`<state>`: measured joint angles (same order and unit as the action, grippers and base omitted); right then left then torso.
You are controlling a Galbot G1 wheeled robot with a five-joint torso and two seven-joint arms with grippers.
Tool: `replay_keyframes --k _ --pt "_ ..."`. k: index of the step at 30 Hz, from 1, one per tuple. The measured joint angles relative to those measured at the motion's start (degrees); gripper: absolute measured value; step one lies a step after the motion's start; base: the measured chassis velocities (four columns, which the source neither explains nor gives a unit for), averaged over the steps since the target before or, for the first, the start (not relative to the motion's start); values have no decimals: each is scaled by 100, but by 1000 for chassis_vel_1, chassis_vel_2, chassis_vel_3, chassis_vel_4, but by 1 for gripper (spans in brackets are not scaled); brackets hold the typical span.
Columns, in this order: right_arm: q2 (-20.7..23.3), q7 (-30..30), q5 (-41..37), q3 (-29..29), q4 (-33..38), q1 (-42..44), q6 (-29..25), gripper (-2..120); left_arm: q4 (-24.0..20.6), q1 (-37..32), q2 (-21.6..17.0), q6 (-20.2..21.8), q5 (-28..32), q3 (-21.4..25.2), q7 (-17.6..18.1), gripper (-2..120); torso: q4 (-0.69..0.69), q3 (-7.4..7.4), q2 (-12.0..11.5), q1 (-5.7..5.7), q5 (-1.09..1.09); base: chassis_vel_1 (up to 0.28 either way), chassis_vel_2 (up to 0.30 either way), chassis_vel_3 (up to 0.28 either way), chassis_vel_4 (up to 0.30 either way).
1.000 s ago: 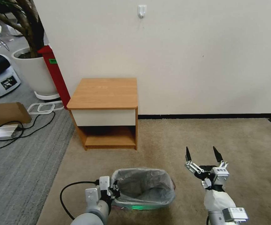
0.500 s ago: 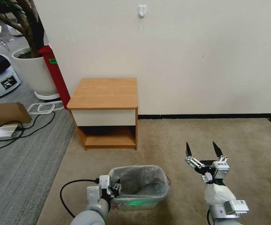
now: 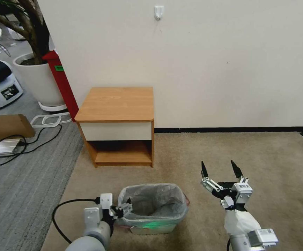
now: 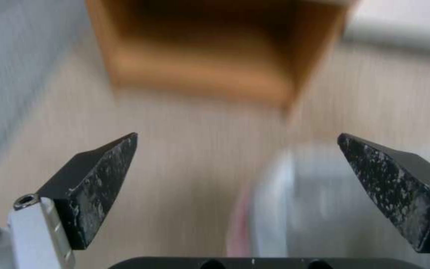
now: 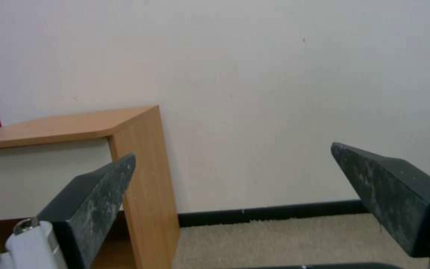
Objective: Pick up the garbage bag from the table and place it over the trash can.
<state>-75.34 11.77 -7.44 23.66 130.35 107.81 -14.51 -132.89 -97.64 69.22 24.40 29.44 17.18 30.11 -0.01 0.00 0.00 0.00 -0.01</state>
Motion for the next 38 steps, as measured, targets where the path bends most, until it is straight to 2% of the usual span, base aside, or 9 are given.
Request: replay_keyframes --k 1,2,3,4,5,6,9,14,38 --pt "-78 -18 -39 24 -3 102 -51 100 98 -85 58 -673 -593 199 -508 100 0 0 0 0 0 0 0 0 0" --pt "-78 -18 -39 24 -3 102 -51 100 98 -85 58 -673 -593 199 -508 100 0 0 0 0 0 0 0 0 0" --pt "-141 -76 -106 52 -5 207 -90 100 200 -180 125 -1299 -1214 396 -961 100 1 0 0 0 1 0 0 0 0" --pt "-175 -127 -150 82 -6 291 -127 100 278 -254 164 -1759 -1649 516 -1186 100 1 0 0 0 0 0 0 0 0" --pt "-205 -195 -172 128 -11 387 -191 100 352 -349 187 -2228 -2068 623 -1305 100 0 0 0 0 0 0 0 0 0" --pt "-205 -195 -172 128 -11 387 -191 100 352 -349 187 -2228 -2068 623 -1305 100 0 0 0 0 0 0 0 0 0" --pt "-276 -312 -135 232 -35 614 -412 100 423 -733 197 -3036 -2966 748 -1351 100 0 0 0 0 1 0 0 0 0" --pt "-367 -318 66 265 -105 699 -580 100 463 -985 299 -3316 -3365 678 -1237 100 2 0 0 0 1 0 0 0 0" --pt "-383 -307 147 266 -135 689 -610 100 466 -993 313 -3265 -3332 643 -1170 100 0 0 0 0 1 0 0 0 0"
